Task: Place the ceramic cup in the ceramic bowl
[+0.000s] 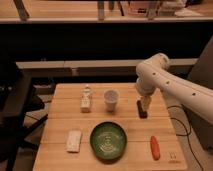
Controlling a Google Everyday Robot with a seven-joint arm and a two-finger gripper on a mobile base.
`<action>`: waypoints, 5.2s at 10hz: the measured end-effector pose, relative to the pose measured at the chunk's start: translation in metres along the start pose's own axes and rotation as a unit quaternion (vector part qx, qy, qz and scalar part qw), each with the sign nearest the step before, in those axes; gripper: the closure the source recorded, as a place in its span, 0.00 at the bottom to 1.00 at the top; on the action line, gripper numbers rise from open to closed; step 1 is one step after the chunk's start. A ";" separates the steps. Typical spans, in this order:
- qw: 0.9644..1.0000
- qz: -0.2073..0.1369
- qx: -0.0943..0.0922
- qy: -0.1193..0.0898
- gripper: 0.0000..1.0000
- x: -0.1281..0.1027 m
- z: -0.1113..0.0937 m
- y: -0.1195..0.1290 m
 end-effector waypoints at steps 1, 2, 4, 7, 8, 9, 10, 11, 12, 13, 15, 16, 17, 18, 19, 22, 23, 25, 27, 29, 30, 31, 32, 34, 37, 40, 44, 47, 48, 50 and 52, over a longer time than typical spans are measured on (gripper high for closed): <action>1.000 -0.011 0.000 -0.001 0.20 -0.001 0.003 -0.003; 1.000 -0.021 -0.001 -0.003 0.20 -0.003 0.006 -0.006; 0.999 -0.044 -0.003 -0.012 0.20 -0.016 0.015 -0.016; 0.998 -0.067 -0.008 -0.018 0.20 -0.022 0.024 -0.023; 0.997 -0.079 -0.012 -0.022 0.20 -0.024 0.029 -0.025; 0.995 -0.093 -0.018 -0.026 0.20 -0.032 0.036 -0.028; 0.994 -0.105 -0.022 -0.030 0.20 -0.042 0.042 -0.032; 0.993 -0.110 -0.025 -0.034 0.20 -0.048 0.044 -0.033; 0.992 -0.121 -0.030 -0.035 0.20 -0.048 0.047 -0.034; 0.990 -0.130 -0.035 -0.035 0.20 -0.051 0.051 -0.034; 0.987 -0.148 -0.042 -0.044 0.20 -0.071 0.060 -0.037; 0.986 -0.154 -0.045 -0.045 0.20 -0.077 0.063 -0.038; 0.985 -0.160 -0.048 -0.047 0.20 -0.082 0.067 -0.038; 0.985 -0.160 -0.049 -0.048 0.20 -0.082 0.067 -0.038; 0.985 -0.159 -0.051 -0.050 0.20 -0.081 0.071 -0.036; 0.984 -0.160 -0.052 -0.056 0.20 -0.088 0.079 -0.037; 0.984 -0.160 -0.053 -0.056 0.20 -0.090 0.080 -0.037; 0.984 -0.160 -0.053 -0.058 0.20 -0.090 0.081 -0.038; 0.984 -0.161 -0.056 -0.059 0.21 -0.091 0.082 -0.037; 0.983 -0.161 -0.056 -0.061 0.25 -0.092 0.082 -0.037; 0.983 -0.162 -0.056 -0.062 0.29 -0.092 0.082 -0.038; 0.983 -0.161 -0.056 -0.062 0.33 -0.092 0.082 -0.038; 0.983 -0.162 -0.056 -0.062 0.40 -0.092 0.082 -0.038; 0.983 -0.163 -0.057 -0.063 0.50 -0.093 0.082 -0.038; 0.982 -0.167 -0.058 -0.060 0.79 -0.092 0.078 -0.039; 0.982 -0.174 -0.055 -0.056 1.00 -0.093 0.055 -0.036; 0.981 -0.181 -0.053 -0.056 1.00 -0.099 0.034 -0.022; 0.979 -0.189 -0.047 -0.054 1.00 -0.100 0.020 -0.009; 0.979 -0.191 -0.046 -0.053 1.00 -0.099 0.012 -0.002; 0.978 -0.197 -0.043 -0.054 1.00 -0.104 0.007 0.004; 0.976 -0.204 -0.041 -0.055 1.00 -0.105 0.004 0.015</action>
